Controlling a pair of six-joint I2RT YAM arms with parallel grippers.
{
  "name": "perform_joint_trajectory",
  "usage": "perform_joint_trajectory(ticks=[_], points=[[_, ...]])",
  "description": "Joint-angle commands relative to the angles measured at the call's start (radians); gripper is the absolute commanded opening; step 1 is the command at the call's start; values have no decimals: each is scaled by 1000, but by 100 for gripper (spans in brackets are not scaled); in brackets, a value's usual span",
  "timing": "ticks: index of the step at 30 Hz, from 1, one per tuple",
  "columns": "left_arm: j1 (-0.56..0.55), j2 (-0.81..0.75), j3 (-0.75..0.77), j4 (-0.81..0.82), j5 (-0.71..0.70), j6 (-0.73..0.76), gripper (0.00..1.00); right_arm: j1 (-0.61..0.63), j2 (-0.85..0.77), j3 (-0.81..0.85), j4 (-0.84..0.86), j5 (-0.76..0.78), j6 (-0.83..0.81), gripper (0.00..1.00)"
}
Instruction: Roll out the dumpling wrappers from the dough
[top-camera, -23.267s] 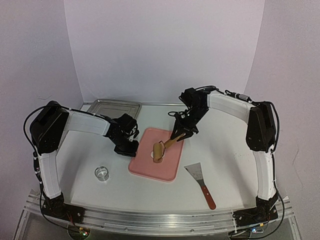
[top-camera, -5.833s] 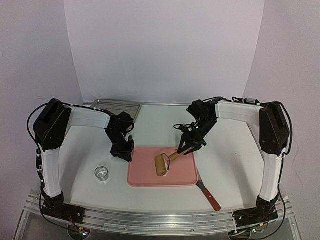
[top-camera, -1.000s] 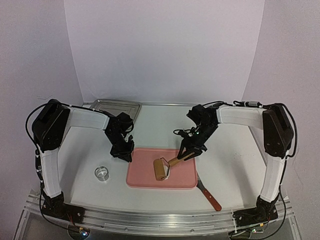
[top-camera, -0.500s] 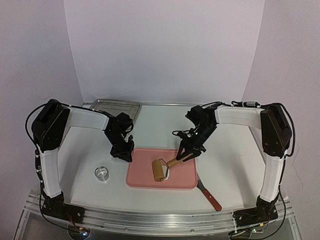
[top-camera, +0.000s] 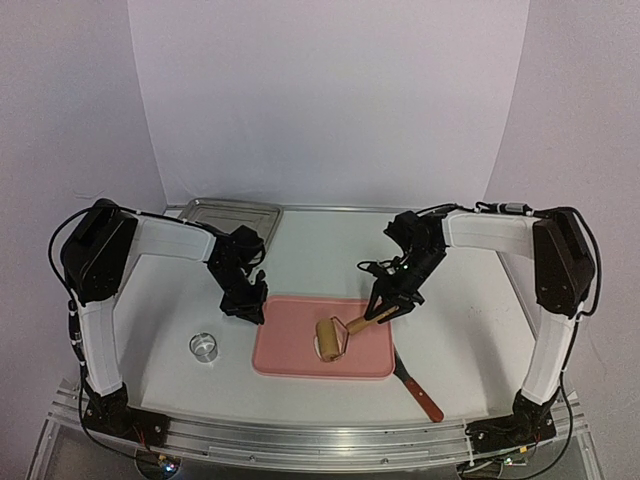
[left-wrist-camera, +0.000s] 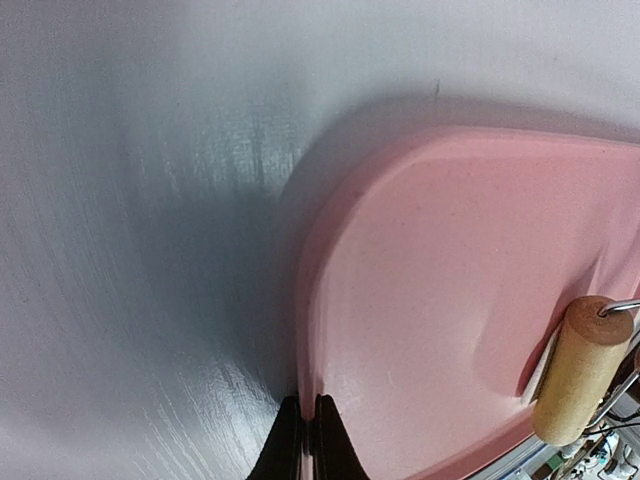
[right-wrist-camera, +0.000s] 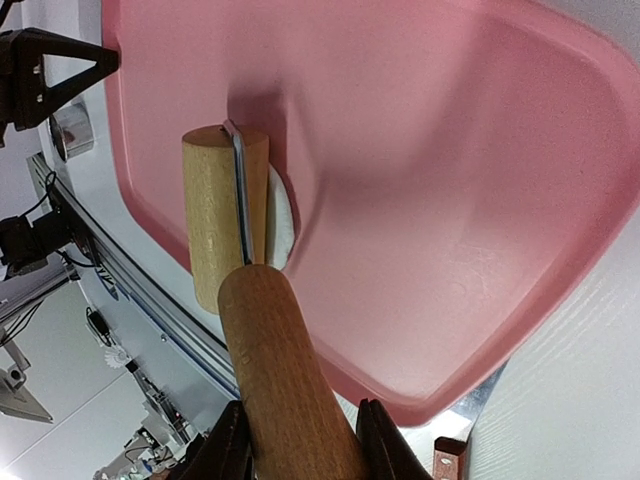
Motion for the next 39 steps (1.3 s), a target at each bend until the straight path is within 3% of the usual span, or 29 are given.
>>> perform_joint_trajectory(ticks=[1, 9, 20, 29, 39], points=[[30, -29, -22, -10, -74, 3, 0, 94, 203, -61, -308, 456, 53, 0], [32, -29, -27, -7, -73, -1, 0, -9, 54, -156, -370, 551, 23, 0], [37, -45, -42, -4, -77, -6, 0, 72, 151, -110, -304, 460, 63, 0], [41, -46, -40, -7, -81, -5, 0, 9, 29, -162, -395, 558, 39, 0], [42, -47, -41, -12, -83, -5, 0, 87, 162, -95, -299, 455, 85, 0]])
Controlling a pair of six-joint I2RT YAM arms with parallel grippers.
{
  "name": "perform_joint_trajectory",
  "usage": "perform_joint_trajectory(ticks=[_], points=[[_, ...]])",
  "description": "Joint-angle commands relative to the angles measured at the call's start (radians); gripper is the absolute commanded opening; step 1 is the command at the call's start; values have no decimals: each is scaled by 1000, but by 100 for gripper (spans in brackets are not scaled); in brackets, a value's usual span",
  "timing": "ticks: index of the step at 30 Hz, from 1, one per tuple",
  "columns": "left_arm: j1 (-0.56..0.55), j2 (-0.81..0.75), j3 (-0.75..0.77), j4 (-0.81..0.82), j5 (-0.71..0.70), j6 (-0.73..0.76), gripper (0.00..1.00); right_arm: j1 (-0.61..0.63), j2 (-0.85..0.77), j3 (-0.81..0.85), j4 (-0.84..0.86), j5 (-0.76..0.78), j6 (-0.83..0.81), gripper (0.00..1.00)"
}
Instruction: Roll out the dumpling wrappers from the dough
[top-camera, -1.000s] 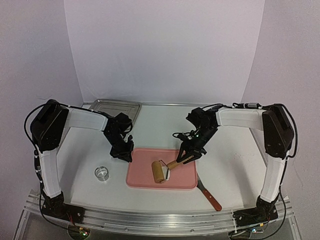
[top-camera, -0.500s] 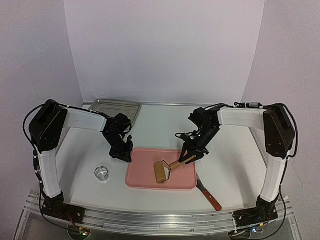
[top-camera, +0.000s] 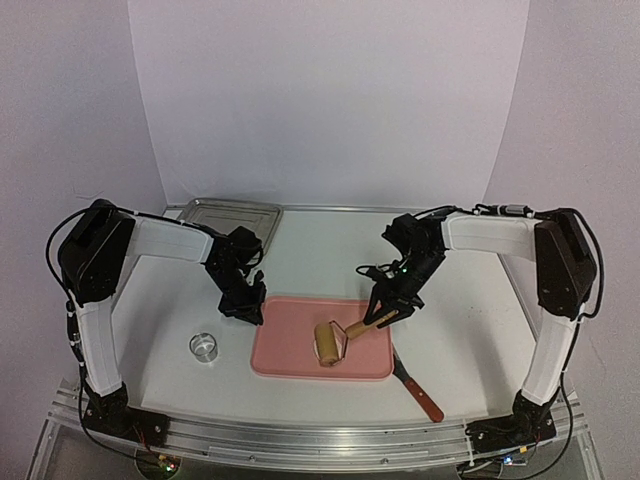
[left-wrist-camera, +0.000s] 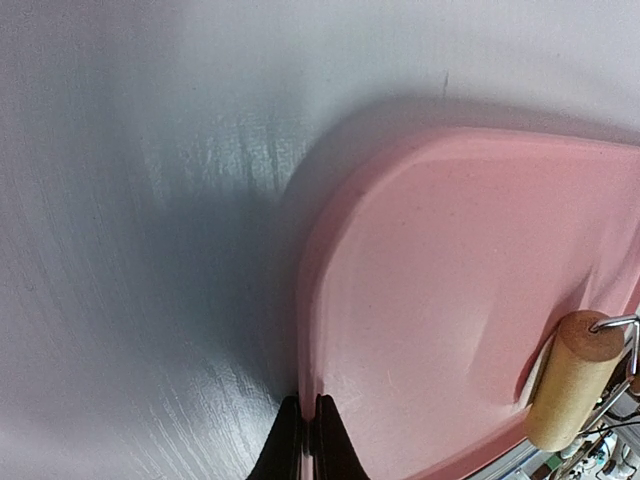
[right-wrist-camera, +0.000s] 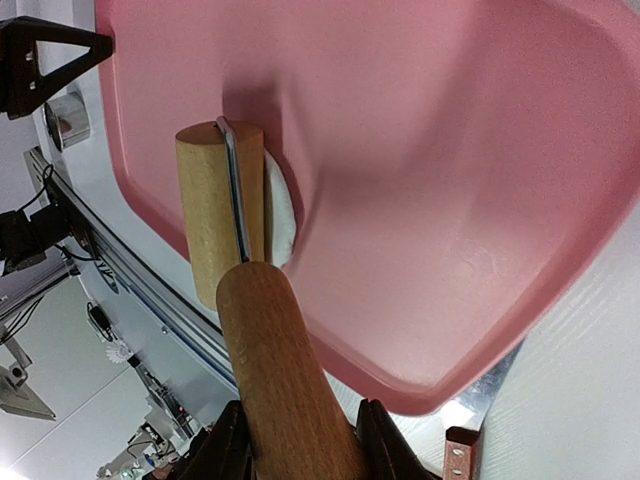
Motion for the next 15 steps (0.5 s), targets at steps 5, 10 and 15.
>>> perform_joint_trajectory(ticks=[5, 10, 15], points=[[40, -28, -13, -28, -87, -3, 0, 19, 127, -99, -340, 519, 34, 0], [45, -26, -16, -19, -84, -3, 0, -69, 40, -150, -393, 585, -8, 0], [47, -22, -15, -15, -80, -1, 0, -8, 111, -110, -352, 513, 17, 0]])
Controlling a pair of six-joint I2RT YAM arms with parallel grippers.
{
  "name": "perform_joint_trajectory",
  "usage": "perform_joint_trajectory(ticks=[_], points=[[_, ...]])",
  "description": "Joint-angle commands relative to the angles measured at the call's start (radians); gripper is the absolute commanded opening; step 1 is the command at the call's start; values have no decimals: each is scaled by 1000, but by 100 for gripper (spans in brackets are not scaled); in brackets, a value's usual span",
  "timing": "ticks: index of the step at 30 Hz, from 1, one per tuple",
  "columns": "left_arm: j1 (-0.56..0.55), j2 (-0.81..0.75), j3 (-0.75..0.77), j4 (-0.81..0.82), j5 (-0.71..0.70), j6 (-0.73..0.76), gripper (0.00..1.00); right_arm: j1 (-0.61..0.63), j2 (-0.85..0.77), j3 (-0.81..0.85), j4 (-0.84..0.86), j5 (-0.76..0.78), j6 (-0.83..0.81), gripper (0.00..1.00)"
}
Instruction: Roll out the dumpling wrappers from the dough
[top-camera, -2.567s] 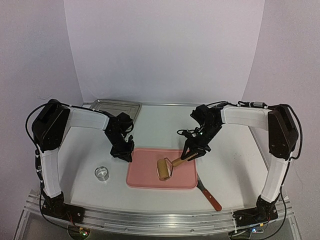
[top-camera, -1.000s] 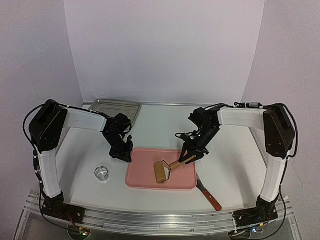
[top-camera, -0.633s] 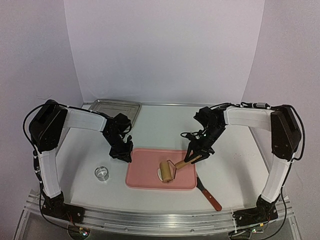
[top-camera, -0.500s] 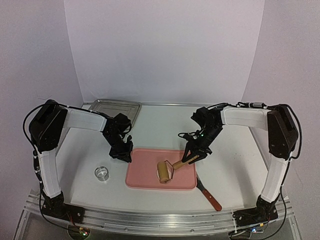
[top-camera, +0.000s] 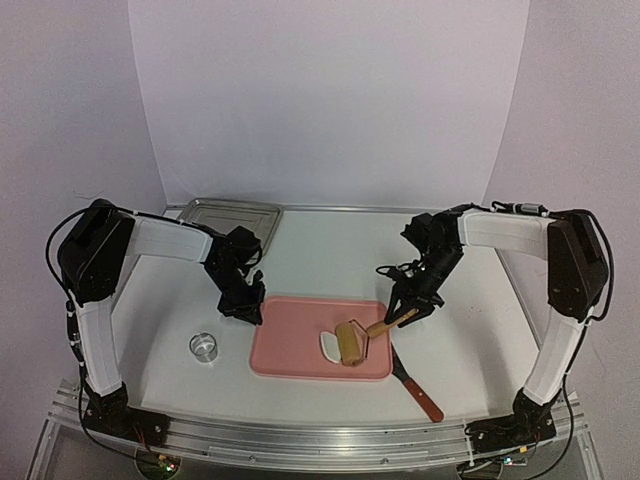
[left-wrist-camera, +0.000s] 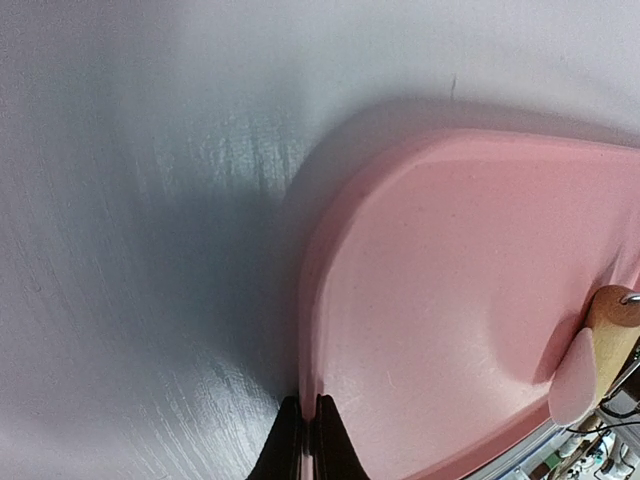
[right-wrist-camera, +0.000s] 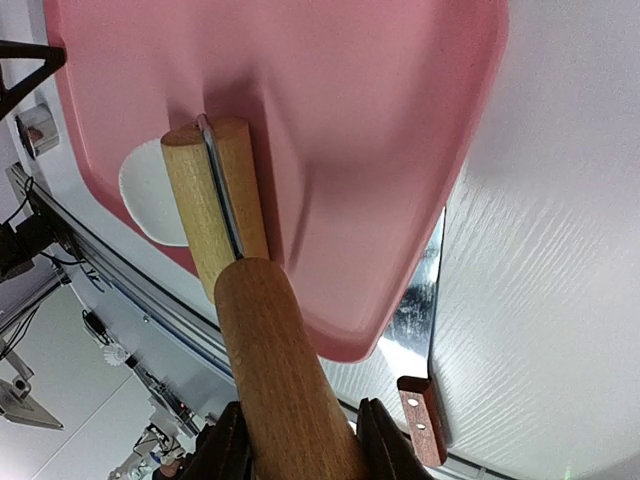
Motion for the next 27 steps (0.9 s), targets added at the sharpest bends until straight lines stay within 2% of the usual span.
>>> perform_joint_trajectory(ticks=[1, 6, 10, 13, 20, 24, 25, 27], points=[[40, -23, -15, -11, -84, -3, 0, 97, 190, -40, -246, 455, 62, 0], [42, -19, -11, -12, -84, -1, 0, 131, 229, 32, -247, 459, 89, 0], [48, -18, -11, -9, -95, 6, 0, 83, 174, 36, -290, 508, 69, 0], [60, -10, -1, 8, -102, 37, 0, 54, 128, 92, -313, 485, 38, 0], [79, 65, 121, 15, -113, 168, 0, 52, 101, 381, -345, 255, 11, 0], [81, 102, 186, -16, -94, 189, 1, 53, 106, 461, -334, 126, 28, 0], [81, 101, 190, -20, -89, 186, 3, 53, 102, 463, -322, 80, 41, 0], [82, 87, 194, -30, -83, 178, 14, 54, 88, 451, -270, 5, 69, 0]])
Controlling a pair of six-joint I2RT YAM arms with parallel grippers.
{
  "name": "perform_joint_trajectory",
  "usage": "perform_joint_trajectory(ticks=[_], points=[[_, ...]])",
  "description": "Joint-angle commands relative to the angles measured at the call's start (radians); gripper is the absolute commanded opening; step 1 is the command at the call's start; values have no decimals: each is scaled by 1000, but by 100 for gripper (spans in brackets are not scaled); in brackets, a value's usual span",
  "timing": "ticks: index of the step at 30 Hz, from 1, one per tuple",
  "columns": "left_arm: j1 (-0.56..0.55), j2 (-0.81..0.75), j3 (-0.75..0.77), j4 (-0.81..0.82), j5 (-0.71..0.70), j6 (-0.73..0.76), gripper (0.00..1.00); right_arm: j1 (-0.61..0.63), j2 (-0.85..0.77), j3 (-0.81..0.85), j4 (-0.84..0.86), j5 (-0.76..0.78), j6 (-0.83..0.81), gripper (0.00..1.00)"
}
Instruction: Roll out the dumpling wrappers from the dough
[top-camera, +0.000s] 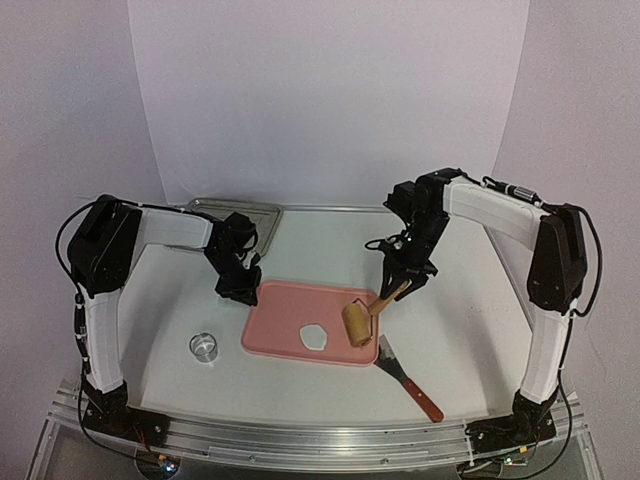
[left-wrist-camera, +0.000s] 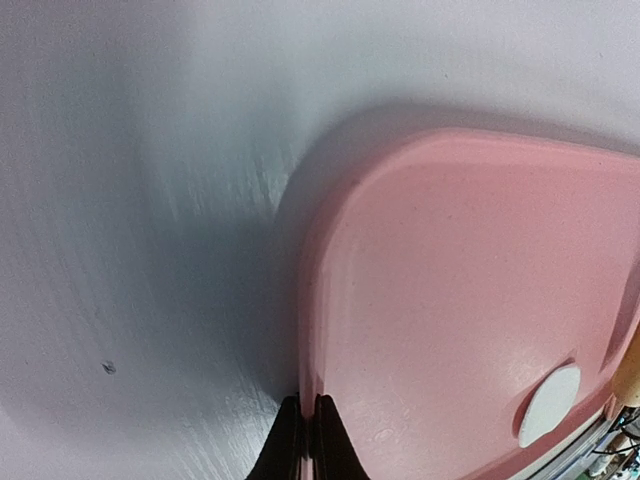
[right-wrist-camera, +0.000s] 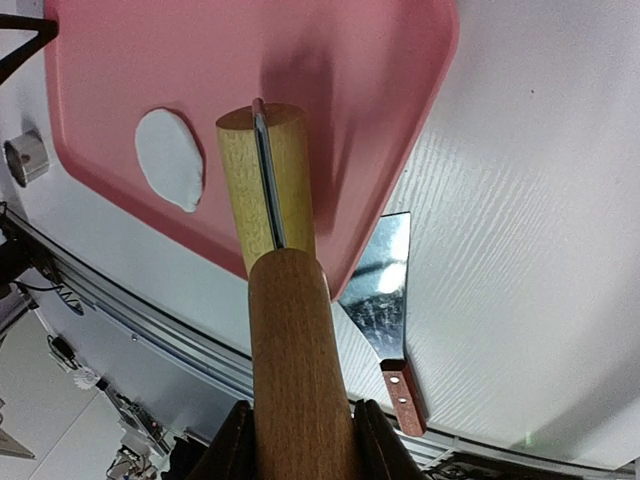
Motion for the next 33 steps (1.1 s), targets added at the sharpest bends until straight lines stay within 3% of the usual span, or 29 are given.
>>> perform_joint_trajectory(ticks=[1, 6, 11, 17, 23, 33], points=[[5, -12, 47, -6, -20, 22, 20, 2, -18, 24, 37, -181, 68, 0], [6, -79, 40, -40, -12, -3, 43, 4, -44, -56, 223, -344, 200, 0], [5, -134, -23, -58, 7, -44, 51, 23, -25, -90, 328, -358, 283, 0], [5, -166, -132, -18, 39, -79, 51, 42, 25, -105, 404, -359, 323, 0], [3, -139, -147, -4, 66, -75, 48, 49, 64, -140, 412, -315, 343, 0], [2, -114, -192, 27, 82, -73, 29, 47, 20, -253, 327, -149, 373, 0]])
